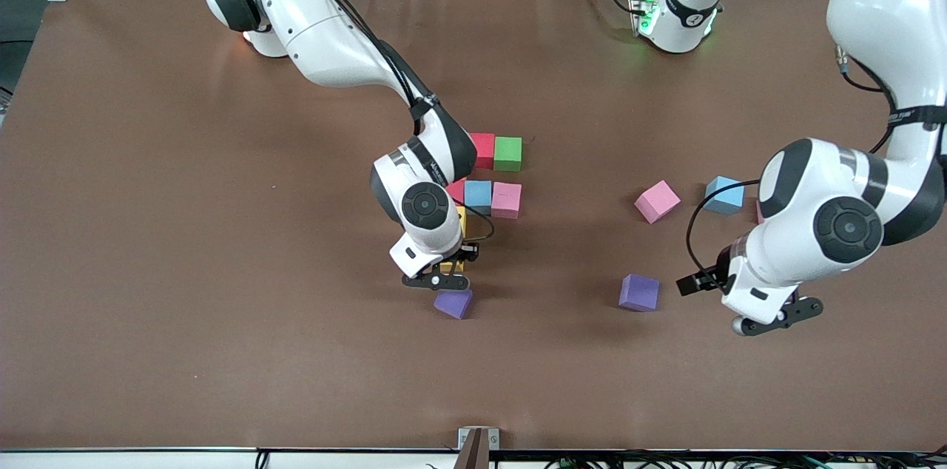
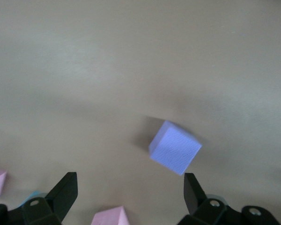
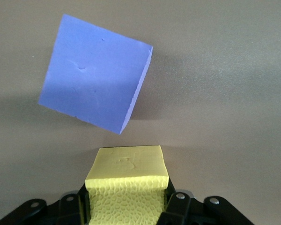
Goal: Arrange 11 blocks into digit 3
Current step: 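Lower yellow below the first yellow while the left gripper reaches purple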
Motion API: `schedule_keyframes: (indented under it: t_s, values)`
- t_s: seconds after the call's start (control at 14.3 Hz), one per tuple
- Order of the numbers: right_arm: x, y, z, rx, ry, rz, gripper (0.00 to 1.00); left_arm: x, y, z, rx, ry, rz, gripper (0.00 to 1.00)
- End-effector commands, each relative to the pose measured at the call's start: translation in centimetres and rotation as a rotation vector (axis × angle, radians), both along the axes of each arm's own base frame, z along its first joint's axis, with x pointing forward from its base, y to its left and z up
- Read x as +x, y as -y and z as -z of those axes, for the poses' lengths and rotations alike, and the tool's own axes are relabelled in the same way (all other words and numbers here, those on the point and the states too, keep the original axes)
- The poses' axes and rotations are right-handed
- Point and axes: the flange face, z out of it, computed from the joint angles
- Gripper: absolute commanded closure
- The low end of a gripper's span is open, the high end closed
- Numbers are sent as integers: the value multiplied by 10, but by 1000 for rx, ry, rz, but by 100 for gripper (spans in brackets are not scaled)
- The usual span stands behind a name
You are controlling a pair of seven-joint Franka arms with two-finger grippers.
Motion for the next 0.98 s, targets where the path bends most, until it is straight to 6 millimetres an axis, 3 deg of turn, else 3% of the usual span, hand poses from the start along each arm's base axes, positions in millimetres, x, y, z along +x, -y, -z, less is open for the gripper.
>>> schedule_keyframes:
  t_s: [0.0, 0.28, 0.35, 0.63, 0.91]
  values:
    - [1, -2, 0, -2, -23, 15, 100, 10, 4, 14, -49, 41, 77, 0]
    - [-2, -2, 2, -10, -36, 17, 100, 16, 22, 42, -86, 66, 129, 0]
    - [-2, -3, 2, -10, -35, 22, 100, 13, 40, 50, -86, 57, 152, 0]
    - [-1, -9, 0, 2, -24, 28, 100, 8, 64, 80, 13, 42, 276, 1]
    - [-1, -10, 0, 3, -25, 27, 100, 8, 59, 101, 15, 21, 393, 1]
